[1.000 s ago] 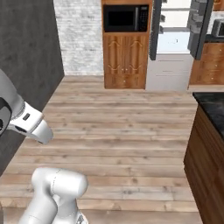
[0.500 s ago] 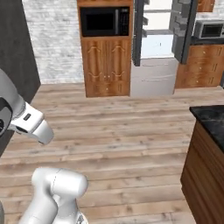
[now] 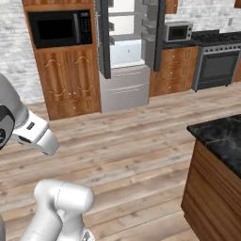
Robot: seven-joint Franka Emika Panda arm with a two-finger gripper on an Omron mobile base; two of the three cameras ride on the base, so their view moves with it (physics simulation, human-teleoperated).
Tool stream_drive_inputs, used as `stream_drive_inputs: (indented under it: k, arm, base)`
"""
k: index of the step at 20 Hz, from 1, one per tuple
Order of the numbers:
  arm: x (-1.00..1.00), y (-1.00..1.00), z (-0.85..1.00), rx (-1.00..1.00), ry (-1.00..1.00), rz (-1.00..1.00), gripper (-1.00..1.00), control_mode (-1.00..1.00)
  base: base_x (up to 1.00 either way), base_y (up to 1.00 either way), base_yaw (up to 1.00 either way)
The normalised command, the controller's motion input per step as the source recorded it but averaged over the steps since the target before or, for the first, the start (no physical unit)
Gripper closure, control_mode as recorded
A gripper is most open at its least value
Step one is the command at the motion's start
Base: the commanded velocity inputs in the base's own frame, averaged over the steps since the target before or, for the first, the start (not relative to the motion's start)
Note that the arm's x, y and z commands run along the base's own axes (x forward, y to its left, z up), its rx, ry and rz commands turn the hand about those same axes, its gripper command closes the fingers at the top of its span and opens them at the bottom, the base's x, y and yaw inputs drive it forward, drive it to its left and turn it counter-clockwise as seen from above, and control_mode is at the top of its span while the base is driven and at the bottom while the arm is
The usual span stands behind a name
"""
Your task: There is a bowl on the dining counter. Grab a lemon wedge from the fridge and place it in the bowl. Then get the liquor bottle and glass cup from the cabinet and place them next to the bowl.
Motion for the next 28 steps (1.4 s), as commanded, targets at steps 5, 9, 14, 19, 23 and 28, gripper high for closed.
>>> stream_drive_inputs:
  k: [5,9,14,19,23,28]
  arm:
    - [0.00,0.00,0.00,0.00,0.00,0.00,-1.00,1.00]
    - [0.00,0.00,0.00,0.00,0.00,0.00,-1.00,1.00]
    - [0.00,0.00,0.00,0.00,0.00,0.00,-1.00,1.00]
    - [0.00,0.00,0.00,0.00,0.00,0.00,-1.00,1.00]
    - [0.00,0.00,0.00,0.00,0.00,0.00,-1.00,1.00]
    - [0.00,0.00,0.00,0.00,0.00,0.00,-1.00,1.00]
  base:
    - [1.00,0.30,-0.48]
    - [1.00,0.31,-0.46]
    - [1.00,0.30,-0.45]
    - [1.00,0.30,-0.43]
    - [0.99,0.24,-0.39]
    - [0.98,0.24,-0.38]
